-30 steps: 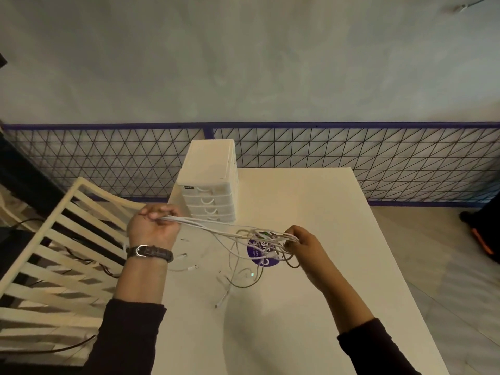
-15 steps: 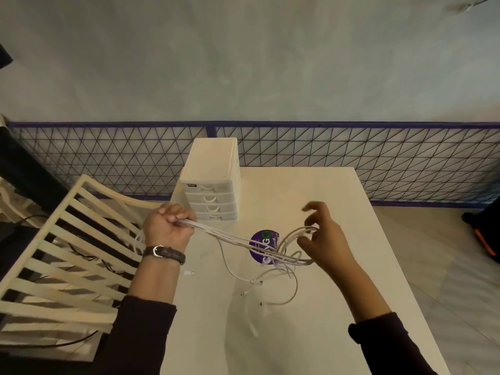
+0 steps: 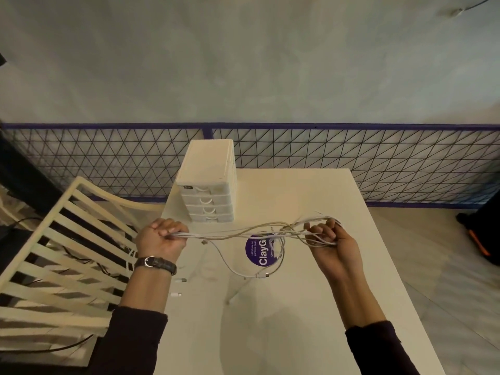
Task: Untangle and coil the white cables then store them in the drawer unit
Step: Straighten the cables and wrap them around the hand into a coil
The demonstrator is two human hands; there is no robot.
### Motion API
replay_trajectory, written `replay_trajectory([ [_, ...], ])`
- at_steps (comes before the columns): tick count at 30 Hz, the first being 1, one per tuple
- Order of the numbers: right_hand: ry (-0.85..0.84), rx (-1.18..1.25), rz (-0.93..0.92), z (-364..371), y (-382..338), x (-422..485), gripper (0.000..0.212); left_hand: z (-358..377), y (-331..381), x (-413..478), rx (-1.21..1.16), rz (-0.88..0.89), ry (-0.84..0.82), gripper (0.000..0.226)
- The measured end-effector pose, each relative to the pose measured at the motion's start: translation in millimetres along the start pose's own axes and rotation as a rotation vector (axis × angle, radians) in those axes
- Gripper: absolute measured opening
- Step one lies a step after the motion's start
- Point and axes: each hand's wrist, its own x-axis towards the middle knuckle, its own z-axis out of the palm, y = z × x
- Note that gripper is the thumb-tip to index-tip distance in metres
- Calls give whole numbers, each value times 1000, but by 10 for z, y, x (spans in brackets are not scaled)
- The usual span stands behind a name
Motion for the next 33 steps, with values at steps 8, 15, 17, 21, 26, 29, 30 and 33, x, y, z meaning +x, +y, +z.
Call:
replay_trajectory([
  [8,-303,-346,144,216,112,-117,38,62,-73,0,48,58,-35,26],
  [15,-662,-93,511,235,206,-42,61,-3,-369,15,174,-19,-63,27],
  [17,-685,-101,540,240,193,-25,68,-66,-430,30,211,-48,-53,29],
  [21,-603,-162,272,319,39,-27,64,-185,-409,77,221,-86,-23,28],
  [26,-369,-168,-201,429,-148,-111,28,-215,-274,108,243,-58,7,29],
  [29,-262,-144,-269,352,-265,-81,31,-191,-143,140,197,-3,52,20],
  [30,-262,-191,-261,298,-337,-78,30,-187,-74,149,186,24,56,19],
  [33,-245,-477,-70,89,-527,-91,21,-151,125,148,177,109,29,22],
])
